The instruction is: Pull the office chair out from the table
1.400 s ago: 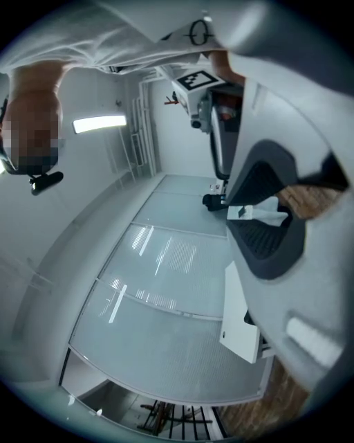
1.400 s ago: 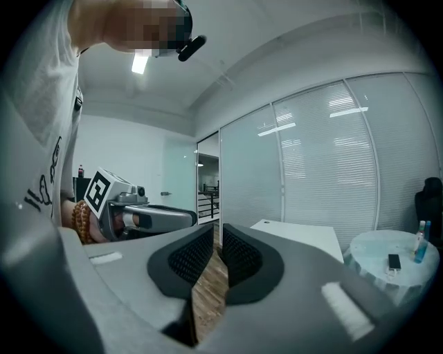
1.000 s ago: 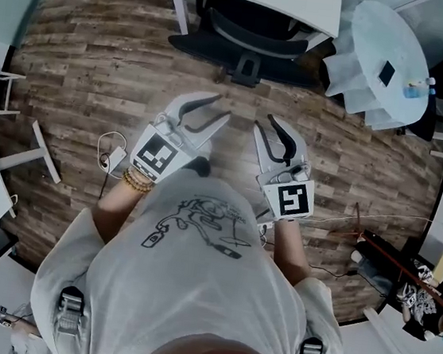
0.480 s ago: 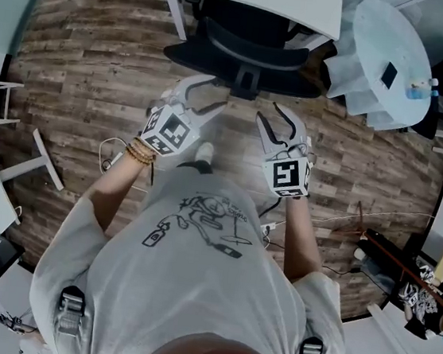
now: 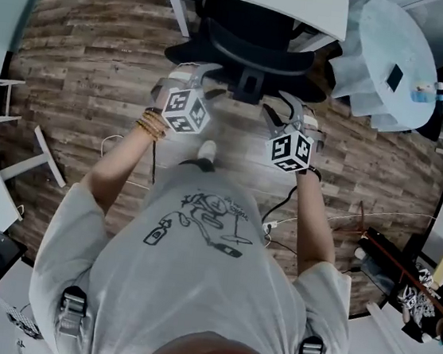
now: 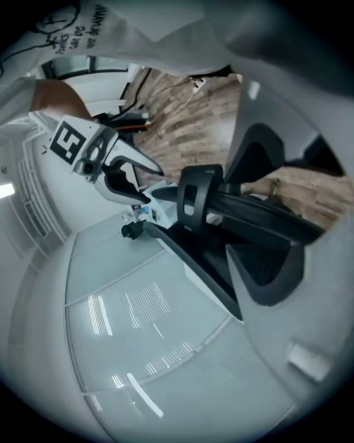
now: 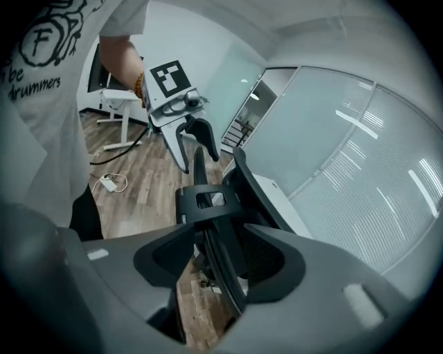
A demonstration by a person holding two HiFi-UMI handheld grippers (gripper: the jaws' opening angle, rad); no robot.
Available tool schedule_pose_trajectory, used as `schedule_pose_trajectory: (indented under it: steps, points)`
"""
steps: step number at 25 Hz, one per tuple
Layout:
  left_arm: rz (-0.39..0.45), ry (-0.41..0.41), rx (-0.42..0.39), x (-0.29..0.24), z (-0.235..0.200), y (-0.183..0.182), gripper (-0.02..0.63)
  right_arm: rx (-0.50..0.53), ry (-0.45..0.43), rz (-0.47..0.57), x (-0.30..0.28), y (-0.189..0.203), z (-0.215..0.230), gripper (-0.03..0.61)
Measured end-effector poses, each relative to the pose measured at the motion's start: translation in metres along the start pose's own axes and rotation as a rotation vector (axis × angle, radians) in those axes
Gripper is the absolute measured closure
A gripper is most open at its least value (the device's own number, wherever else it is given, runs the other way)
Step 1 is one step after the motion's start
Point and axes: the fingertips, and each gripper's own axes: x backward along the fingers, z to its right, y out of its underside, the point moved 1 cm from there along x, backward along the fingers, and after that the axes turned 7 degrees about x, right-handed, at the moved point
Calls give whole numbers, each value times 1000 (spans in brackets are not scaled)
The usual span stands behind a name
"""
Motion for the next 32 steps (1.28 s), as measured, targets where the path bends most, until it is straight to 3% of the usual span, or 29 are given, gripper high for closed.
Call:
schedule_pose_trajectory:
  steps: [8, 10, 14, 15, 16, 17, 18, 32]
  points:
    - [-129, 78, -163, -39, 10, 27, 324, 183, -101, -123, -39, 40, -12, 323]
    - [-148, 83, -179, -49, 5, 34, 319, 206, -118, -132, -53, 47, -11, 360]
    - [-191, 81, -201, -52, 9, 38, 326, 236, -149, -168, -61, 57, -22, 375]
    - [-210, 81, -219, -50, 12, 40, 336, 238, -145, -173, -59, 56, -24, 383]
    - [-230, 76, -247, -49, 13, 44, 351, 236, -138, -177, -58, 55, -24, 442]
    - [-247, 68, -275, -50, 11, 49, 446, 234, -135, -181, -60, 54, -23, 466]
    - [-257, 59, -294, -52, 8, 52, 498, 233, -135, -185, -64, 53, -21, 471]
    - [-268, 77, -306, -55, 13, 59, 511, 208, -140, -199, -67, 54, -28, 474]
